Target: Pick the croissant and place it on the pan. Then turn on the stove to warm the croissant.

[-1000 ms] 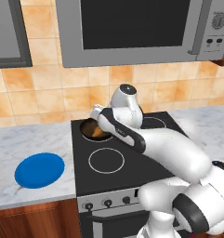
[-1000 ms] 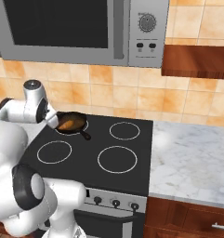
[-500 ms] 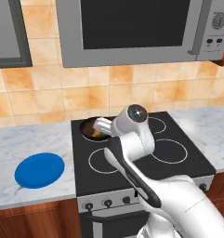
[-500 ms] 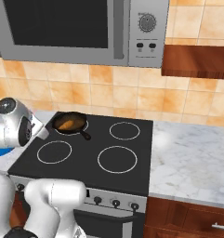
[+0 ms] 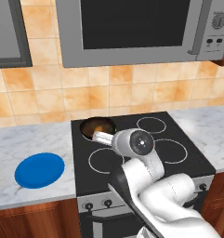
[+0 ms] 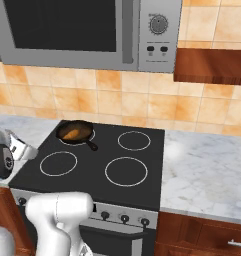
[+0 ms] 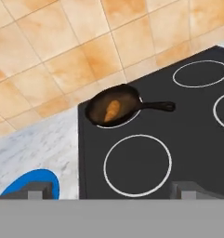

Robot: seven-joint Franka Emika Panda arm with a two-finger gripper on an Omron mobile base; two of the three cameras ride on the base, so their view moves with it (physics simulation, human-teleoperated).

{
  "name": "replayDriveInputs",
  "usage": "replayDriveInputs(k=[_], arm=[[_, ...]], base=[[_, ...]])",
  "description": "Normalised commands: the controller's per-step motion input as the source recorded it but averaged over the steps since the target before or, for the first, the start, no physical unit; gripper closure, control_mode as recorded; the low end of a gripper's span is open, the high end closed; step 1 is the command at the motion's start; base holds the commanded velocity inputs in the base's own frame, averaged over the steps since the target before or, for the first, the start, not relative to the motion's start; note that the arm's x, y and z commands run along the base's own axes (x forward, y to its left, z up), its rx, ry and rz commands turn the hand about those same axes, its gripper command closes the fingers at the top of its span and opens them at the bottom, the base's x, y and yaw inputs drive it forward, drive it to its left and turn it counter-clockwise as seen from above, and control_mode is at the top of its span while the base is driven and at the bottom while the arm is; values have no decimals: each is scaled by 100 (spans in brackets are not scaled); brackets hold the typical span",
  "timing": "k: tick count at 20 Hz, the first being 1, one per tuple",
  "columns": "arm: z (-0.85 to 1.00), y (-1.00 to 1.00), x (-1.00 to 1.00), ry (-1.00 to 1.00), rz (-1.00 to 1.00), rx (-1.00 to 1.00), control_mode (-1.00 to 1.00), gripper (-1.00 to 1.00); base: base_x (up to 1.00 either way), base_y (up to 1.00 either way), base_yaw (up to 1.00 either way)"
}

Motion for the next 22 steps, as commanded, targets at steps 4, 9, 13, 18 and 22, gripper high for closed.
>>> replayDriveInputs(k=[4,9,13,18,22], arm=[[10,6,-73,-26,0,-4,-100,-100],[1,2,-62,-27,0,-4,-100,-100],[-21,0,-34,-31,0,0,-100,-100],[-54,0,-12,-29,0,0,-100,-100],[-81,0,-1,-22,0,-1,-100,-100]], base=[[0,0,0],[0,0,0],[0,0,0],[0,0,0],[0,0,0]])
